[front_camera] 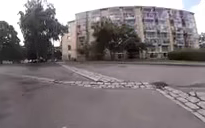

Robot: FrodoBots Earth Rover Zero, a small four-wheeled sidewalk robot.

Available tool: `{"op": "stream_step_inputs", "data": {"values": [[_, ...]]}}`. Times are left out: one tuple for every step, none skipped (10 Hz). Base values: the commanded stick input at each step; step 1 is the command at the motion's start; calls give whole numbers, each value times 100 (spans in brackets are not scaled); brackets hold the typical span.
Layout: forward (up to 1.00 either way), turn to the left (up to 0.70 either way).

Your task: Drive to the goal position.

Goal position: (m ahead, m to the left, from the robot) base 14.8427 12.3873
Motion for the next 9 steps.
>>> {"op": "stream_step_inputs", "data": {"values": [[70, 0], [70, 6], [70, 23], [70, 28], [70, 28], [70, 28], [70, 28], [70, 28], [70, 28]]}}
